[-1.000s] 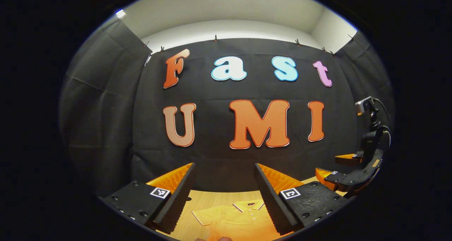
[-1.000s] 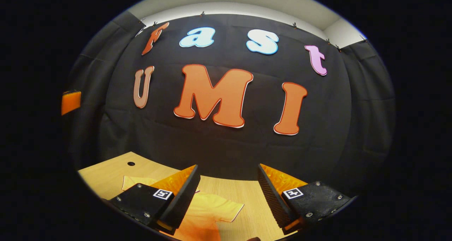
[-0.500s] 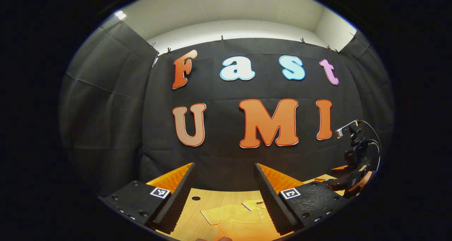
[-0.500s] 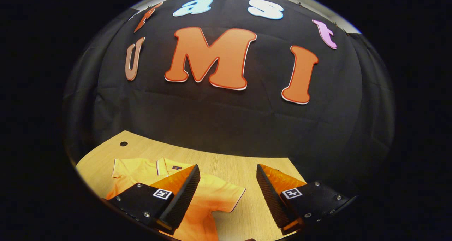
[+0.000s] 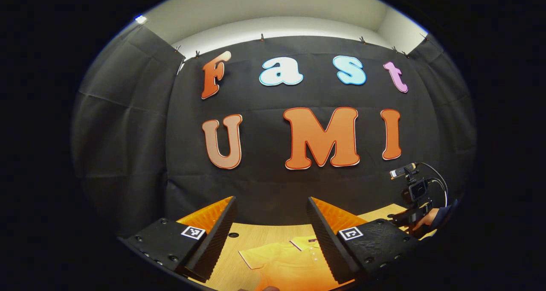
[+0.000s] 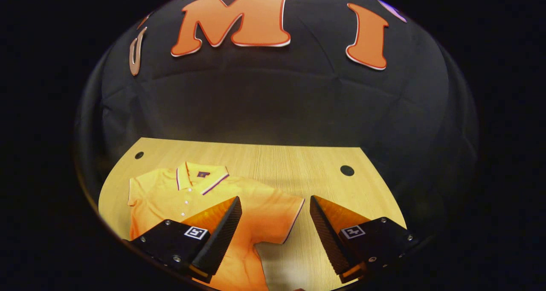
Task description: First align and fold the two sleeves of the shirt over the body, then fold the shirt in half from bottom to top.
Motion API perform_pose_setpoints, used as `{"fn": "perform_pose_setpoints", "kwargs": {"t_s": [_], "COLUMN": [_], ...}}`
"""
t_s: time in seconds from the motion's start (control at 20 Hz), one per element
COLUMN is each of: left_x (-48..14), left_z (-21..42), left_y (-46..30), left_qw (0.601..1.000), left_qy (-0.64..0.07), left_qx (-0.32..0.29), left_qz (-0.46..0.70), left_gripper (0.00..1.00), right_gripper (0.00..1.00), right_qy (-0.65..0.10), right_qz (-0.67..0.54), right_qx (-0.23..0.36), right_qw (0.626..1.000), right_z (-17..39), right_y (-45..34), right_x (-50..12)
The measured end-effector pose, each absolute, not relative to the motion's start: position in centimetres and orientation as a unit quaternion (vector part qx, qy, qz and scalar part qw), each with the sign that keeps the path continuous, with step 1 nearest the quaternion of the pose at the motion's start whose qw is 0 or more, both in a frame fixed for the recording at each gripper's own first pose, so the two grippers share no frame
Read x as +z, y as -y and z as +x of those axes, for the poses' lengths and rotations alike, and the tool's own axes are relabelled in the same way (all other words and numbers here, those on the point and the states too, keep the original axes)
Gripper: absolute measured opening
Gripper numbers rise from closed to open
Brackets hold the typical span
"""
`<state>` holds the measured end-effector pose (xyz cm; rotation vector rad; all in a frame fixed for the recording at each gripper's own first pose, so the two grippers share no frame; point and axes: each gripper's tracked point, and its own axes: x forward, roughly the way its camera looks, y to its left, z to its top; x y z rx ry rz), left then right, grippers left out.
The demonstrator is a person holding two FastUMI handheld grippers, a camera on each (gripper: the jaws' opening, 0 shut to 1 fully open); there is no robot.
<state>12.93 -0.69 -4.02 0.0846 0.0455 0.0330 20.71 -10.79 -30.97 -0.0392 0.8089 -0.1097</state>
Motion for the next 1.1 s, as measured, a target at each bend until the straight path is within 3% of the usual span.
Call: {"fn": "perform_pose_setpoints", "kwargs": {"t_s": [0.55, 1.1], "left_x": [-8.4, -10.8], "left_z": [16.5, 17.4], "left_y": [2.9, 3.4], "left_qw": [0.995, 0.990], "left_qy": [-0.088, -0.128], "left_qx": [0.000, -0.008], "left_qz": [0.048, 0.053], "left_gripper": [0.97, 0.97], "right_gripper": [0.95, 0.92], "right_qy": [-0.548, -0.636], "right_qz": [0.051, 0.138], "right_qx": [-0.063, -0.069], "right_qw": [0.832, 0.756], "right_z": [21.8, 22.6], "right_y": [13.2, 13.1], "right_x": [-40.1, -45.9]}}
